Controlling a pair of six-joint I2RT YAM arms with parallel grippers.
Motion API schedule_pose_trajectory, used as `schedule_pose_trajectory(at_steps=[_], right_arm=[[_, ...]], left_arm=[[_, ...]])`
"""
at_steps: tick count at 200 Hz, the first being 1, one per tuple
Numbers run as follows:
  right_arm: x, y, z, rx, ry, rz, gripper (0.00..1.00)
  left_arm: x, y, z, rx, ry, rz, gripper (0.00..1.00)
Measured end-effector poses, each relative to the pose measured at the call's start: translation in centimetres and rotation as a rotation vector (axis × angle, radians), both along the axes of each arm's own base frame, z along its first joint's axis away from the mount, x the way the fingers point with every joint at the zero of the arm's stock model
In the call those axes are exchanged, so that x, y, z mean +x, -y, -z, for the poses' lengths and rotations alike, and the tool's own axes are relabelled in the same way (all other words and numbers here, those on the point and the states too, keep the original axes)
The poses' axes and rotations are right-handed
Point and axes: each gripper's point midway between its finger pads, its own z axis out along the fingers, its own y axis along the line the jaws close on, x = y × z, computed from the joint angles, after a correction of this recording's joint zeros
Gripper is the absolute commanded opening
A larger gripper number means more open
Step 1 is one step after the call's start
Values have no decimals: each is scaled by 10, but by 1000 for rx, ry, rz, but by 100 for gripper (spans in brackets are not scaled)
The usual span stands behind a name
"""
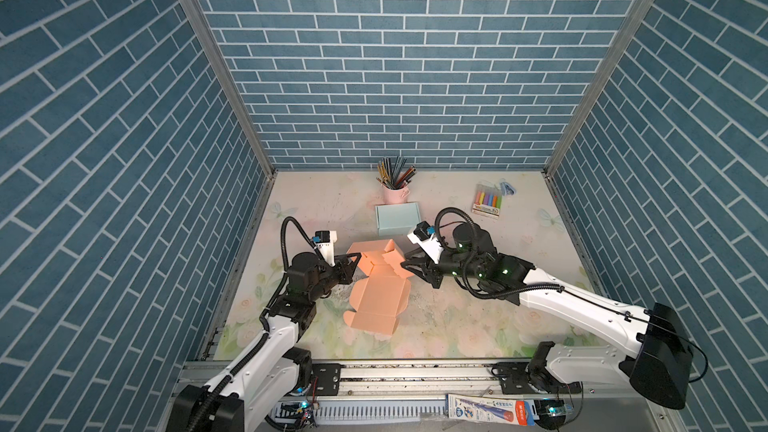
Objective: Fold the paper box
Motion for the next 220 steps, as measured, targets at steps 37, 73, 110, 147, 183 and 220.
schedule_pose_trajectory(at_steps=[37,73,110,147,183,220], right_arm=[[5,-1,4,-27,26,59,38],[8,-10,11,-84,84,156,40],[12,-16,26,-131,95,225,39],[20,-23,29,-168,114,307,40],[28,-27,27,-205,134,398,41],[32,-31,32,-269,172,475,40]], left_arm=[[1,-1,0,2,0,-6,0],[1,-3,5,6,-9,-21,0],[0,-8,13,17,-27,-46,0],[1,-13,13,23,-30,-77,0],[-1,-16,16,14,-38,-100,0],[-2,-16,19,10,-48,-120,0]])
